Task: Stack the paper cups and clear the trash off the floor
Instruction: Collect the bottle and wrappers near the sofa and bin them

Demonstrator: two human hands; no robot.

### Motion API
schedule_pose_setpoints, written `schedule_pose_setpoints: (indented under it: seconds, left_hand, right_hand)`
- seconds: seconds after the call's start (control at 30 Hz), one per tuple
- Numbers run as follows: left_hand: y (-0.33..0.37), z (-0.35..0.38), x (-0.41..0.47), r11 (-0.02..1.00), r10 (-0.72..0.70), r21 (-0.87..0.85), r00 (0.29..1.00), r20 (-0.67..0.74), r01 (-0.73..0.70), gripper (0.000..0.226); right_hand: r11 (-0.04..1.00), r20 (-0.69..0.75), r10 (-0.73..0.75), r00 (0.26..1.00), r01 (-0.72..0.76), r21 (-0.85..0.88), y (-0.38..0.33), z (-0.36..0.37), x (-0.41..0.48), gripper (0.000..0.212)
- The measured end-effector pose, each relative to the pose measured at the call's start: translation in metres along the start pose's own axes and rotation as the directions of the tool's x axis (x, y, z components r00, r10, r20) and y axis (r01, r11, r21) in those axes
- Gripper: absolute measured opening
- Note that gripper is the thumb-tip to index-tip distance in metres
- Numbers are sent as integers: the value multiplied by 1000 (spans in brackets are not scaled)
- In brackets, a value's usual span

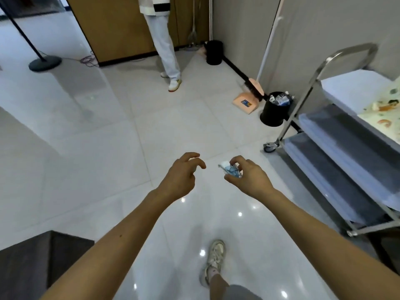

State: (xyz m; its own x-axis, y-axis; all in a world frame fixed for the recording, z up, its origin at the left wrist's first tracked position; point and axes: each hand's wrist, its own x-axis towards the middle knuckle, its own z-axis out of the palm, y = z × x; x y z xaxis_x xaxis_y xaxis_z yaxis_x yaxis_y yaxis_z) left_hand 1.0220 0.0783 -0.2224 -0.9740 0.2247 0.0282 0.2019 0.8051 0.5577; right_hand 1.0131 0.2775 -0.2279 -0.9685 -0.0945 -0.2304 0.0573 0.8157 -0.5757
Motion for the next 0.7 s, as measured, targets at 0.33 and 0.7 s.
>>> schedule_pose_setpoints:
  seconds: [0.33,0.7]
  left_hand:
    - [-8,-2,248,999,46,-33,995,84,-44,44]
    - [-17,23,581,976,219,-66,950,222,-210,47]
  right_hand:
    - [997,-30,73,997,-72,24,26,-84,216,38]
    - [954,-134,288,948,-272,122,72,-172,484,38]
